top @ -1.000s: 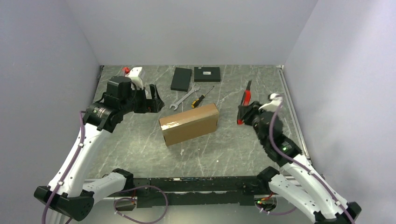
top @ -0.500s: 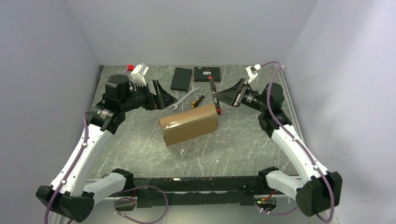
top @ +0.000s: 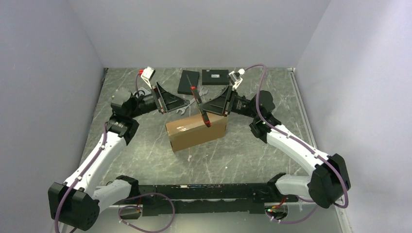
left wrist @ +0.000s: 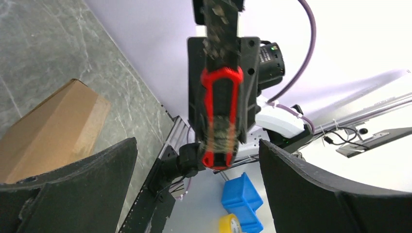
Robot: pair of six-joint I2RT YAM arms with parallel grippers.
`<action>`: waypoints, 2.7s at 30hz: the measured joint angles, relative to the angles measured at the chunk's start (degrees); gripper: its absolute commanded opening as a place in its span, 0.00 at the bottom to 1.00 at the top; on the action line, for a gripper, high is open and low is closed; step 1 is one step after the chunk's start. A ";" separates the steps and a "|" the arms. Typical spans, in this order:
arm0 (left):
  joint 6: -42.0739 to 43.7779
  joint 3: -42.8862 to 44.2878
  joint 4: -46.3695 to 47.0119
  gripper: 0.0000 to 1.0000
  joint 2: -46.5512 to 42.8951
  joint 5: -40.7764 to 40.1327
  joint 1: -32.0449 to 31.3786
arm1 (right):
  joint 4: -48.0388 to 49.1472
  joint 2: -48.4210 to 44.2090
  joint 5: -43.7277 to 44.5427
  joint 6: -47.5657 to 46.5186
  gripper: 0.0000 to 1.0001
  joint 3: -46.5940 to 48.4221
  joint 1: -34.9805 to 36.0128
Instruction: Unpack the express box
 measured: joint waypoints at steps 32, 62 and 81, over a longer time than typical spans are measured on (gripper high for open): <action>-5.42 -3.10 0.87 0.29 -2.25 -7.74 0.00 | 1.86 8.55 9.73 -5.20 0.07 2.27 9.03; -29.77 -2.56 -8.83 0.00 7.30 -10.45 0.11 | 6.73 1.79 70.77 -80.78 0.96 -9.49 39.85; -39.54 -5.70 -2.56 0.00 3.87 -9.03 0.15 | 35.26 14.47 80.94 -94.68 0.54 -6.80 37.68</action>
